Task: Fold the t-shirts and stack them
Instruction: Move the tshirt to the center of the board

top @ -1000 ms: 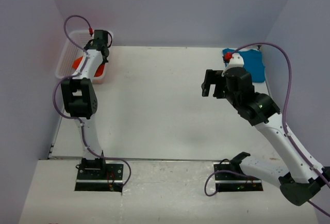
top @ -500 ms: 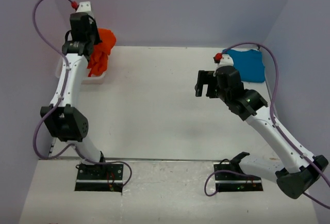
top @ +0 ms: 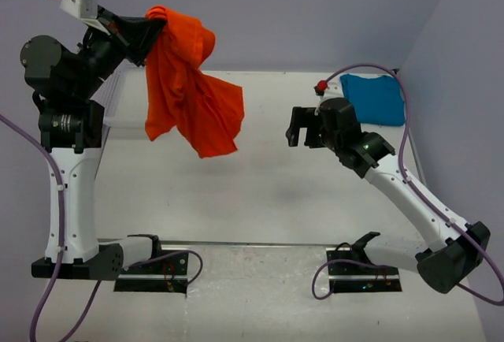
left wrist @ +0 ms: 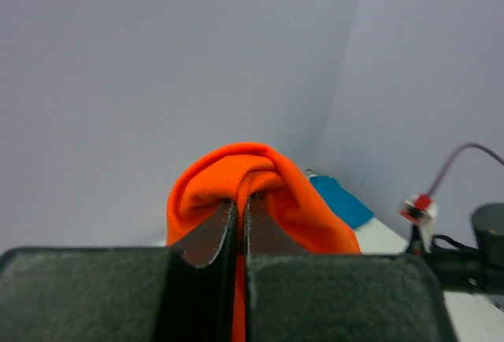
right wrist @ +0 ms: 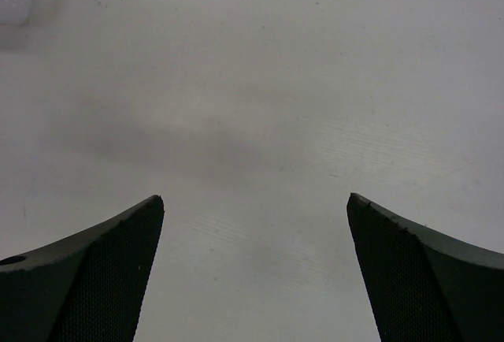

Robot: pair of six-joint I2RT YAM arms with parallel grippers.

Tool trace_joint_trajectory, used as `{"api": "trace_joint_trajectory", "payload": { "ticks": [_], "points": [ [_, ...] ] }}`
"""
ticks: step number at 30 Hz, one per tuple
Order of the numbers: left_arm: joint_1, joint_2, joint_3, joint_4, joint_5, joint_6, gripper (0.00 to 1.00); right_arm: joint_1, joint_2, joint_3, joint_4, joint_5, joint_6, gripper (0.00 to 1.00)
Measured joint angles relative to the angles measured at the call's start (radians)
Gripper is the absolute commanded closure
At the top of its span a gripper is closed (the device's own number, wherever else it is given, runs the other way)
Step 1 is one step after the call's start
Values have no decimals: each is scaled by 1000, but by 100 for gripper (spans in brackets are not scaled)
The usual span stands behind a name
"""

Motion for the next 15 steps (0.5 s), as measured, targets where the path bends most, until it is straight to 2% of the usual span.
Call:
{"api": "trace_joint_trajectory", "payload": {
  "ticks": [3,7,12,15],
  "points": [
    [-39,-22,-36,45,91,-89,100,0,16,0,8,-46,6,1],
    [-114,-27,-134,64,142,-159,100,0,24,-3,31,-132,18,1],
    [-185,-67,-386,65,124,-213,100,2,16,-46,57,-224,32,1],
    [-198,-105,-599,76,81,-224,100,9,13,-80,55,-246,39,1]
  ]
}}
